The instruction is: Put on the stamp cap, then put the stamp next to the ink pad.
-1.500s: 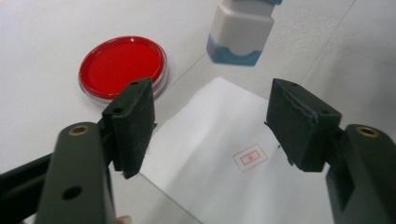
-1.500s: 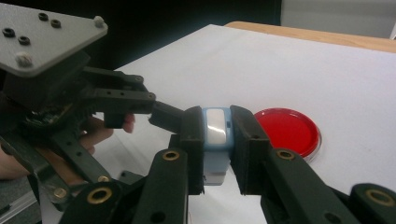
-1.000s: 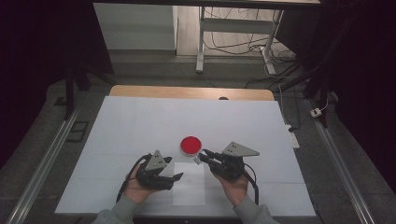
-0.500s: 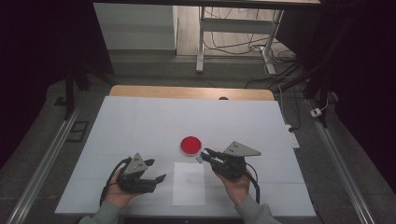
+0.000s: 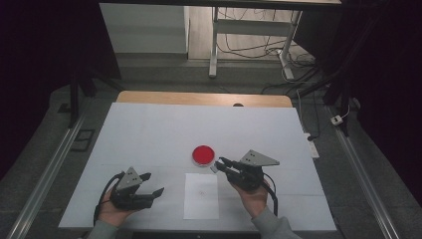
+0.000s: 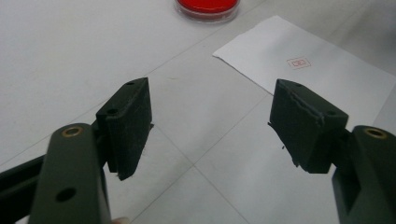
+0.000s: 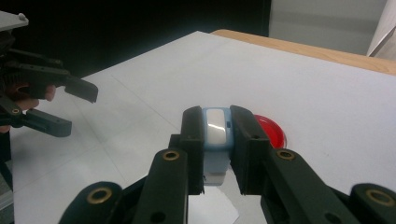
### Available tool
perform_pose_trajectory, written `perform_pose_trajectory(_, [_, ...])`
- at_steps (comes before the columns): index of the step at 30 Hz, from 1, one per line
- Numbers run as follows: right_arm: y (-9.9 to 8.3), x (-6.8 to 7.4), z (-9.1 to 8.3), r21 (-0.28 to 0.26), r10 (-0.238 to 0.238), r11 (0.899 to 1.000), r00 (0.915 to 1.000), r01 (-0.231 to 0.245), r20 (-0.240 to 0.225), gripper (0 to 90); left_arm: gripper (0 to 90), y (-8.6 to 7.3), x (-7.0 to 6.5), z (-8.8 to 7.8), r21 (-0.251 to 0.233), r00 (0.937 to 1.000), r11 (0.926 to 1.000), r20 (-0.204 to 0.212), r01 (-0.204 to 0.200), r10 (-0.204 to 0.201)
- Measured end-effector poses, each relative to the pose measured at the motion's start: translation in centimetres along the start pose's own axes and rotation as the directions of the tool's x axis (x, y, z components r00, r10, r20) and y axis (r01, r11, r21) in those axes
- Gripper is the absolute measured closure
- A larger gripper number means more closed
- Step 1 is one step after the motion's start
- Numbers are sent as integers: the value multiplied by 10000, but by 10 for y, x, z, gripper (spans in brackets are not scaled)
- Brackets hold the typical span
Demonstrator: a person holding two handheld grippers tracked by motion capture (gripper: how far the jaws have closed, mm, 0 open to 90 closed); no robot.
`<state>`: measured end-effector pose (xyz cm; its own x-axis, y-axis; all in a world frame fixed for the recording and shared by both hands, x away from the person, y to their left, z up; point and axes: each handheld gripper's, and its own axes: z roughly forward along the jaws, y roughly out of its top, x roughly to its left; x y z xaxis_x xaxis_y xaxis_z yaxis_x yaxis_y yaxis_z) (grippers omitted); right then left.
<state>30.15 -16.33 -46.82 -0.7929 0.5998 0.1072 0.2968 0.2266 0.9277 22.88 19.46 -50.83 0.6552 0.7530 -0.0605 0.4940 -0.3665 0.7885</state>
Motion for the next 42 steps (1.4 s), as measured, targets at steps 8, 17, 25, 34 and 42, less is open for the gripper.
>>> perform_pose_trajectory(8, [-1,-6,0,56,-26,10000,9998,25,199,757,301,-1,2,-1,18,10000,10000,-12,38,-38])
perform_pose_trajectory(17, [-5,-25,3,440,-100,9990,9961,62,879,756,300,-2,3,-1,64,10000,10000,-23,49,-49])
perform_pose_trajectory(25, [-5,-34,12,780,-456,9963,9915,362,1220,756,300,-2,3,-1,121,10000,9999,-45,38,-37])
perform_pose_trajectory(34, [-10,-42,34,1654,-706,9850,9898,496,1235,756,299,-3,4,0,201,9999,9998,-80,72,-70])
perform_pose_trajectory(42, [-14,-44,46,2148,-1084,9734,9863,799,1240,754,299,-3,5,-2,194,9999,9998,-95,106,-104])
